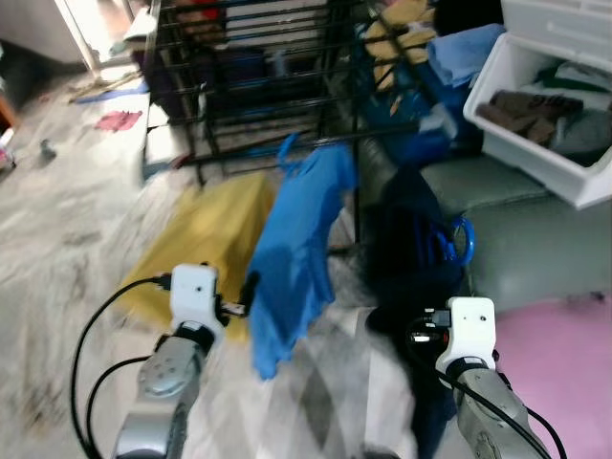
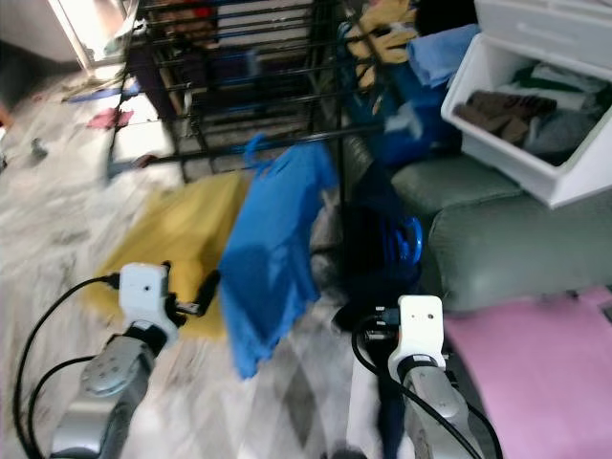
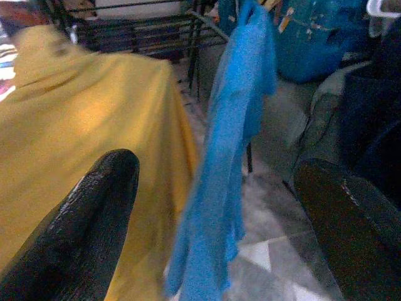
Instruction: Hang hanger
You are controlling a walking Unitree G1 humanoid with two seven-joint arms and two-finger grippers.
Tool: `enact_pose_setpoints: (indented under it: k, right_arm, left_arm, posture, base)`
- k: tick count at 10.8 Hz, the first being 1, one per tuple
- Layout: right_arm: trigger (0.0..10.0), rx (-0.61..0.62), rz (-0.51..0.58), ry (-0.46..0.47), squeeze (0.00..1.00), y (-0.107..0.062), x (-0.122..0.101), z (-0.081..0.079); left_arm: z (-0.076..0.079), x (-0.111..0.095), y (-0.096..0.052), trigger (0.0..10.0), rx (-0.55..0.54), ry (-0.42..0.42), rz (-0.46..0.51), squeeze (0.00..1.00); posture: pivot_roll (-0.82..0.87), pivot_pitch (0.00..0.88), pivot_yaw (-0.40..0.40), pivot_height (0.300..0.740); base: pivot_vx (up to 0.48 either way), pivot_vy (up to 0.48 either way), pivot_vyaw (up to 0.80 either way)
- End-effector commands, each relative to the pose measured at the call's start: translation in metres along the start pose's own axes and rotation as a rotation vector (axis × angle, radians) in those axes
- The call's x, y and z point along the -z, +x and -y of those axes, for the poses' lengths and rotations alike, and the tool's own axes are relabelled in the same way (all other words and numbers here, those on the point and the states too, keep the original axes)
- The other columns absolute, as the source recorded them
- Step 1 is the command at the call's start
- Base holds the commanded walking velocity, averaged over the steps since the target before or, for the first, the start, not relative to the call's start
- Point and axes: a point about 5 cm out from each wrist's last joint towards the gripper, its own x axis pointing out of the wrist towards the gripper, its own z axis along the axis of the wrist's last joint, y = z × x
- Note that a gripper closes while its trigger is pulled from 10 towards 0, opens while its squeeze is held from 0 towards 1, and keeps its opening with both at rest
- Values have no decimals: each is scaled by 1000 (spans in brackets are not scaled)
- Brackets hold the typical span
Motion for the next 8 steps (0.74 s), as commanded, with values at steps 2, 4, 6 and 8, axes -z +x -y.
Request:
enact_pose_setpoints:
  k: [2, 4, 6, 8]
  right_arm:
    - [10000, 0, 25, 2, 0, 2, -7, -1]
    - [10000, -6, 20, 7, 0, 4, -7, -2]
    - [10000, -8, 12, 10, 0, 5, -5, -3]
    - [10000, -13, 5, 13, 0, 5, -4, -4]
  left_arm:
    - [1, 1, -2, 10000, 7, -4, -10, 0]
    - [-1, 1, 0, 10000, 4, -12, -20, 0]
    - [0, 2, -1, 10000, 10, -7, -27, 0]
    - [1, 3, 0, 10000, 18, -6, -29, 0]
  posture:
    - [-80, 82, 54, 740]
    - [-79, 78, 57, 740]
    - [-80, 75, 57, 740]
    - [-82, 71, 57, 740]
  base:
    - [450, 0, 0]
    - [296, 375, 0]
    - [126, 418, 0]
    - [0, 0, 0]
